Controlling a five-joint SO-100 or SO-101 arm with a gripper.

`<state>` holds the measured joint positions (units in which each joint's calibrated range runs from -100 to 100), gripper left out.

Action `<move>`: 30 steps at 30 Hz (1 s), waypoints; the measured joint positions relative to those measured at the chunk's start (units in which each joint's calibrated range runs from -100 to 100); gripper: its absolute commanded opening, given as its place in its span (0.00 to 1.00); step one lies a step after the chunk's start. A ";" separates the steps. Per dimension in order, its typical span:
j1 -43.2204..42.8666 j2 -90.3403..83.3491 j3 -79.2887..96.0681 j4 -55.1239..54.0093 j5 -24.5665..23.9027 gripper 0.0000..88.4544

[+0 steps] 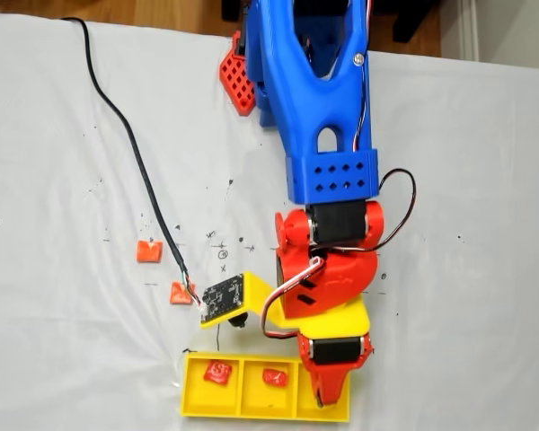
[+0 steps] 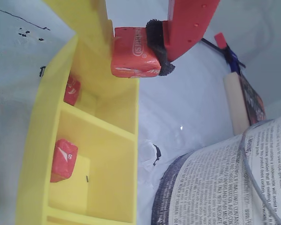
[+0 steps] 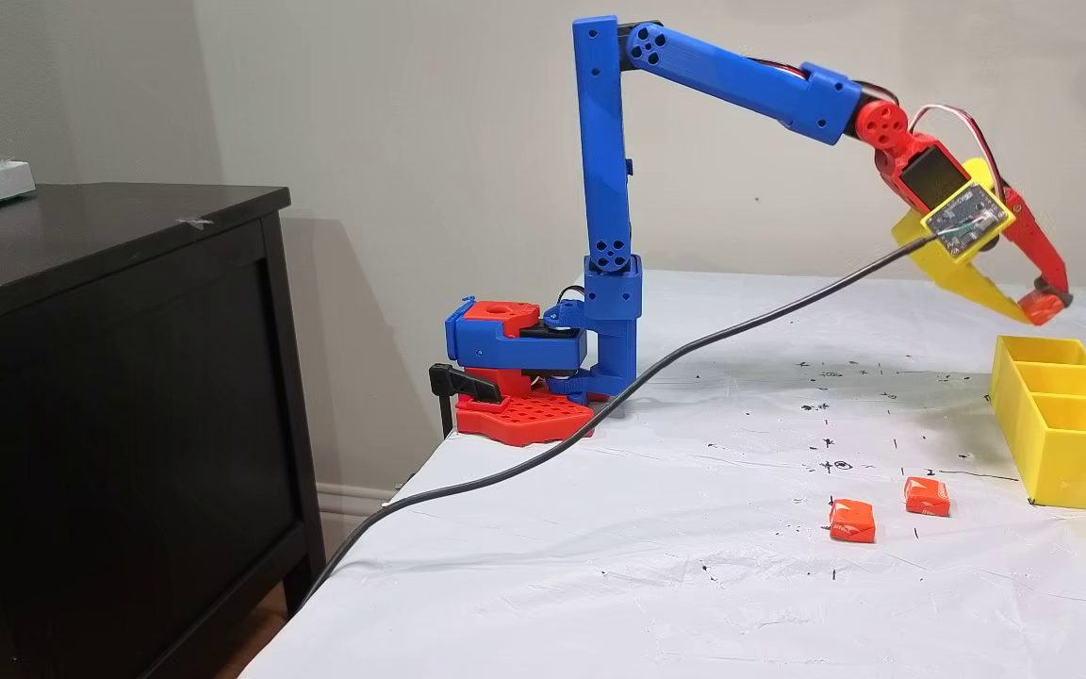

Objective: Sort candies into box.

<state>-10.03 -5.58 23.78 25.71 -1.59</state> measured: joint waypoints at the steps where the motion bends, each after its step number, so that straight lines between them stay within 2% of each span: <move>1: 0.00 0.76 0.00 0.00 0.00 0.00; 10: 0.00 1.78 0.00 1.67 0.00 0.01; 14: 0.00 1.78 0.00 2.38 0.00 0.12; 18: 0.00 1.78 0.00 2.86 0.00 0.27; 24: 0.00 1.78 0.00 3.41 -0.34 0.30; 30: 0.00 1.78 0.00 4.52 -0.39 0.25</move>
<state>-10.03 -3.81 23.78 30.24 -1.98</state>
